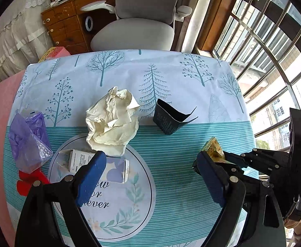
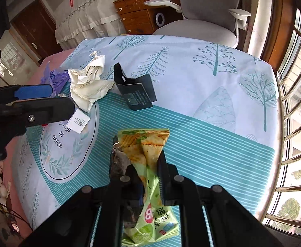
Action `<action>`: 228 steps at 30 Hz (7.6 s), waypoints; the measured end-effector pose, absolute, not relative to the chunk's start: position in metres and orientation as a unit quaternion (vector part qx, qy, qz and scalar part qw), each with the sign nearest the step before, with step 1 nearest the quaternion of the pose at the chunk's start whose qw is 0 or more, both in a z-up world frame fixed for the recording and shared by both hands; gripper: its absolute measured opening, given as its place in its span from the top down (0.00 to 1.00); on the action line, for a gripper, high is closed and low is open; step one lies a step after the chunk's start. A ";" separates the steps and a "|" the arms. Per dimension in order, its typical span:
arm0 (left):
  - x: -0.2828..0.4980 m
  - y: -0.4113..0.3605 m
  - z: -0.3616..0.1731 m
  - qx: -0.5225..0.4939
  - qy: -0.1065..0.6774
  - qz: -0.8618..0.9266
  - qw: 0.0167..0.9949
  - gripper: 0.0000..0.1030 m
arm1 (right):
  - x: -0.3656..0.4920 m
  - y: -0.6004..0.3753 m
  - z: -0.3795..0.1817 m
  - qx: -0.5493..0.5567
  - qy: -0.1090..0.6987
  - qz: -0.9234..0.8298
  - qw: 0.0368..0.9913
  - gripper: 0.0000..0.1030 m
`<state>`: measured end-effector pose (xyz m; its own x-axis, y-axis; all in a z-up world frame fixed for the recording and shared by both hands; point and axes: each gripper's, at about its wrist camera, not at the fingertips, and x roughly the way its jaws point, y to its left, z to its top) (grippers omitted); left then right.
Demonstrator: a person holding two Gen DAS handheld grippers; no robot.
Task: Collect trash
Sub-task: 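Grasp the green snack bag with the right gripper while the left gripper grasps the black card, then carry the snack bag and black card down over the trash bin, then open both grippers to drop the bag and card into the bin, then raise both tools away from the bin back over the table, then grasp the red envelope with the left gripper while the right gripper grasps the purple bag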
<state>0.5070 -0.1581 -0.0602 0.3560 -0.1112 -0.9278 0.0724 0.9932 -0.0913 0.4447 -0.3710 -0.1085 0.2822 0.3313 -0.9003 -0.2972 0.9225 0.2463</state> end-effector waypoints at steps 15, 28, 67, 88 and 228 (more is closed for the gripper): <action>0.576 -0.181 -0.101 -0.128 0.624 0.056 0.769 0.42 | 0.471 -0.423 -0.105 0.101 0.539 0.127 0.826 0.90; 0.535 -0.184 -0.121 -0.126 0.632 0.012 0.764 0.95 | 0.451 -0.421 -0.116 0.136 0.550 0.123 0.815 0.90; 0.062 0.012 -0.053 0.024 0.593 -0.207 0.778 0.95 | 0.026 -0.184 -0.048 0.232 0.557 0.028 0.797 0.89; 0.025 -0.008 -0.275 -0.012 0.661 -0.137 0.738 0.95 | -0.022 -0.198 -0.306 0.245 0.664 -0.050 0.705 0.87; 0.431 0.184 -0.096 -0.018 0.627 -0.238 0.741 0.86 | 0.465 -0.061 -0.061 0.194 0.538 0.000 0.821 0.33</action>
<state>0.4312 0.1843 -0.0960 0.0999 -0.3763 -0.9211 0.3304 0.8857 -0.3261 0.4647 -0.0607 -0.0611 0.4221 0.2084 -0.8822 0.2084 0.9248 0.3182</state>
